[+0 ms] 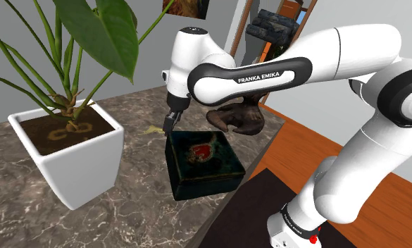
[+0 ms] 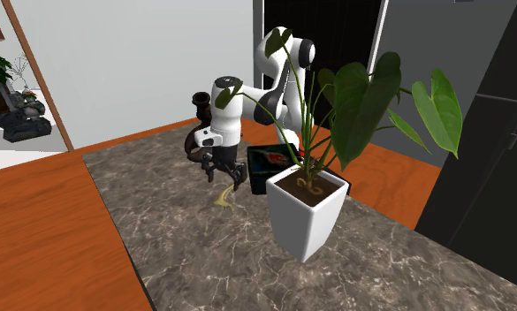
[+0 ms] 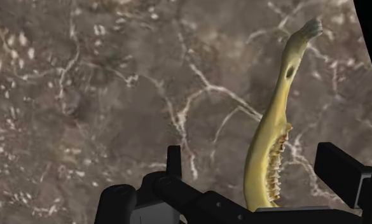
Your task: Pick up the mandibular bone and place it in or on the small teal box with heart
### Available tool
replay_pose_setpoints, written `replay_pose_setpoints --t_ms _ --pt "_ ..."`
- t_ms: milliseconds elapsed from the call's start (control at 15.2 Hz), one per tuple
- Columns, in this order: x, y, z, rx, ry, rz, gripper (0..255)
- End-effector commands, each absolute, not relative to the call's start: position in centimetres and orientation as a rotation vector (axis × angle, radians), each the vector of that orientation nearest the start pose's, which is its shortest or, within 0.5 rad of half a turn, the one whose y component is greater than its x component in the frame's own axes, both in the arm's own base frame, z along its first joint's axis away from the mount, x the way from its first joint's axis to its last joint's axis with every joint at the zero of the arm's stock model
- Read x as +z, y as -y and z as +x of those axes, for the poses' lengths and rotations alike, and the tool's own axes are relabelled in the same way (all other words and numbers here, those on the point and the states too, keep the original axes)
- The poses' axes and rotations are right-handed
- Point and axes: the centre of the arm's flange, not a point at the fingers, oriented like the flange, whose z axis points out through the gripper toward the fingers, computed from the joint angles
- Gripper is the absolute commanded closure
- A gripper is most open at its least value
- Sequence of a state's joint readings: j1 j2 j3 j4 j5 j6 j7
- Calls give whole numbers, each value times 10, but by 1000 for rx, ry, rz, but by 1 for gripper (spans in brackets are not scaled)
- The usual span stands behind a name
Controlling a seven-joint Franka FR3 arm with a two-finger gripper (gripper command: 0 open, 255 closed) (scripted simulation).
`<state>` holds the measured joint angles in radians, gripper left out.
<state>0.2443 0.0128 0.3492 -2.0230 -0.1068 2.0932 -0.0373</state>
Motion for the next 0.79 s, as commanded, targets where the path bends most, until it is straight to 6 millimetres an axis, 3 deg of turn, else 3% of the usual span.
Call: replay_pose_setpoints --t_ms 0,594,660,726 --pt "448 -309 468 -129 1072 -3025 255" --pt "451 -310 468 -139 1076 -3021 255" --pt "451 -310 468 -139 1076 -3021 0" --pt "458 -312 481 -123 1144 -2969 0"
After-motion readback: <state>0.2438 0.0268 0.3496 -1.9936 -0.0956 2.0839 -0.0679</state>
